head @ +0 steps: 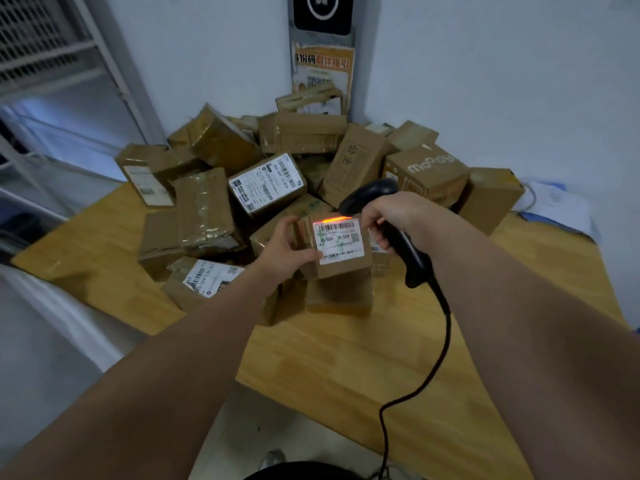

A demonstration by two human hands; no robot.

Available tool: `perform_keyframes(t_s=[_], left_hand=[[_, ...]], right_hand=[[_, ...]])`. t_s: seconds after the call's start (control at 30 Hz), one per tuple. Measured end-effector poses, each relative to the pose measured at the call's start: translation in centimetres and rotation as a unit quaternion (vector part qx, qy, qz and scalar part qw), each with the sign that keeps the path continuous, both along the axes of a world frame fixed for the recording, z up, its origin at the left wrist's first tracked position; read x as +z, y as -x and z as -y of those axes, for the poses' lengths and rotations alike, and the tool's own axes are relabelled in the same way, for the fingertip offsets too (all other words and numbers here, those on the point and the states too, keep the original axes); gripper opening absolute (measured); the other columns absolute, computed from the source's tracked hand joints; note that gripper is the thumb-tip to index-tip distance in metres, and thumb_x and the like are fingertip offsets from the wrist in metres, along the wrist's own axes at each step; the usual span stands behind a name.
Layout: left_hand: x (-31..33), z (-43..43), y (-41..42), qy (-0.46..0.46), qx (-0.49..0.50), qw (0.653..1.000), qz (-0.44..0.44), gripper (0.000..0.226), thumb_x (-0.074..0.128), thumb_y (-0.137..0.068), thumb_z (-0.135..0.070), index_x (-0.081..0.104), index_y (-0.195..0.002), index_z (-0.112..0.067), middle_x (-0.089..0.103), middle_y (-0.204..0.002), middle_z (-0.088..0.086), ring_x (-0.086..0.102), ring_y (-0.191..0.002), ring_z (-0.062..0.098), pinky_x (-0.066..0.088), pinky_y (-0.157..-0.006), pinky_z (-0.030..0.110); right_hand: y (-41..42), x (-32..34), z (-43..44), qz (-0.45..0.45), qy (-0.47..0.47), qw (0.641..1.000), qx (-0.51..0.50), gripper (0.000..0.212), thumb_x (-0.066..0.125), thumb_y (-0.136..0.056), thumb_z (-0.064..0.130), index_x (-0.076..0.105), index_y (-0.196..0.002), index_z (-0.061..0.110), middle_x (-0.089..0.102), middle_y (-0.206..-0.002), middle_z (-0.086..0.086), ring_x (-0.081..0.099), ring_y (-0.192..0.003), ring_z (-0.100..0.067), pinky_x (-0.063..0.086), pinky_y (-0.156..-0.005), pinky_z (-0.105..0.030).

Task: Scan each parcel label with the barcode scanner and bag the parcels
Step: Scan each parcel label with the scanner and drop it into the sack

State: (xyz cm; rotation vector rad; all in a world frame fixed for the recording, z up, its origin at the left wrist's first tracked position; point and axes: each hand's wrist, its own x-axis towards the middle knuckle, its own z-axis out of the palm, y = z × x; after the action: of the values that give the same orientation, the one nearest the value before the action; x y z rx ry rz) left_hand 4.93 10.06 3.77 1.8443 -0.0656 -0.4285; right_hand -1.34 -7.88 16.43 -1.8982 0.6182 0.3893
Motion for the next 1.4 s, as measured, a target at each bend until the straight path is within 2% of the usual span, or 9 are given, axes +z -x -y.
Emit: perform_keyframes(t_s=[0.2,0.4,0.53,0.77,0.9,1.03,1.27,1.33,1.4], left_hand=[[-0.2,1.5,0.3,0.006,0.034,0.999,-0.027,0.090,0.082,-0.073,-0.019,0.028,-0.143,-0.036,0.054,-0.135,0.007,0.055,-0.119,0.026,0.047,-0.101,0.049],[0.0,2.0,0.8,0.027,0.049,0.998,-0.025,0.087,0.082,-0.074,-0.019,0.030,-0.142,-0.035,0.052,-0.135,0.009,0.056,-0.116,0.025,0.050,-0.097,0.043],[0.6,0.6,1.4,0.086,0.057,0.994,-0.021,0.082,0.082,-0.075,-0.019,0.033,-0.138,-0.036,0.054,-0.130,0.006,0.060,-0.110,0.021,0.054,-0.092,0.039],[1.9,-7.9,2.2,0.181,0.101,0.978,0.021,0.068,0.076,-0.080,-0.010,0.039,-0.135,-0.025,0.064,-0.116,0.007,0.067,-0.098,0.020,0.057,-0.069,0.027],[1.7,-17.4,3.2,0.207,0.182,0.960,0.050,0.069,0.078,-0.073,-0.019,0.042,-0.130,-0.031,0.067,-0.113,0.008,0.067,-0.099,0.023,0.054,-0.074,0.029],[0.4,-28.7,5.5,0.171,0.257,0.948,0.073,0.073,0.074,-0.058,-0.035,0.044,-0.125,-0.035,0.066,-0.111,0.009,0.067,-0.095,0.020,0.054,-0.070,0.027],[-7.0,-43.4,9.4,0.056,0.317,0.946,0.035,0.056,0.062,-0.087,0.000,0.039,-0.133,-0.024,0.056,-0.103,0.002,0.061,-0.090,0.013,0.051,-0.059,0.014],[-9.8,-45.8,10.0,0.018,0.317,0.948,-0.007,0.060,0.069,-0.084,-0.009,0.040,-0.134,-0.025,0.053,-0.109,0.005,0.060,-0.094,0.017,0.055,-0.063,0.020],[-13.1,-47.7,9.9,-0.067,0.297,0.952,-0.034,0.073,0.077,-0.074,-0.029,0.039,-0.136,-0.031,0.045,-0.121,0.006,0.057,-0.106,0.024,0.058,-0.080,0.038]], right_hand=[[0.6,1.2,1.6,-0.028,0.042,0.998,0.047,0.011,0.060,-0.085,0.014,0.061,-0.080,0.005,0.055,-0.069,-0.007,0.053,-0.061,-0.017,0.047,-0.059,-0.027],[1.1,-0.3,2.0,0.014,0.038,0.999,0.003,0.010,0.065,-0.080,0.014,0.064,-0.075,0.006,0.057,-0.061,-0.006,0.053,-0.053,-0.016,0.048,-0.056,-0.027],[1.1,-0.8,0.7,0.040,0.016,0.999,-0.018,0.013,0.066,-0.081,0.016,0.068,-0.086,0.005,0.060,-0.066,-0.007,0.055,-0.056,-0.017,0.048,-0.056,-0.028],[-0.2,-1.4,-7.7,0.113,-0.090,0.989,0.013,0.010,0.070,-0.082,0.016,0.069,-0.081,0.006,0.060,-0.060,-0.007,0.055,-0.053,-0.017,0.048,-0.055,-0.029],[-0.8,-3.2,-17.4,0.157,-0.185,0.969,0.044,0.013,0.070,-0.082,0.010,0.066,-0.070,0.006,0.059,-0.056,-0.007,0.051,-0.047,-0.018,0.045,-0.051,-0.028],[-0.8,-6.8,-28.3,0.153,-0.265,0.950,0.061,0.015,0.070,-0.082,0.005,0.065,-0.068,0.006,0.057,-0.057,-0.007,0.050,-0.050,-0.020,0.044,-0.054,-0.031],[0.2,-16.1,-40.9,0.047,-0.238,0.969,0.047,0.018,0.070,-0.082,0.002,0.063,-0.065,0.003,0.055,-0.054,-0.008,0.050,-0.047,-0.020,0.043,-0.049,-0.029],[0.3,-18.4,-42.7,0.015,-0.218,0.975,0.037,0.021,0.068,-0.083,0.002,0.061,-0.064,0.004,0.054,-0.054,-0.007,0.049,-0.047,-0.018,0.043,-0.047,-0.026],[0.0,-20.8,-44.1,-0.009,-0.201,0.979,0.028,0.019,0.067,-0.083,0.002,0.061,-0.065,0.005,0.053,-0.054,-0.006,0.049,-0.048,-0.017,0.043,-0.048,-0.026]])
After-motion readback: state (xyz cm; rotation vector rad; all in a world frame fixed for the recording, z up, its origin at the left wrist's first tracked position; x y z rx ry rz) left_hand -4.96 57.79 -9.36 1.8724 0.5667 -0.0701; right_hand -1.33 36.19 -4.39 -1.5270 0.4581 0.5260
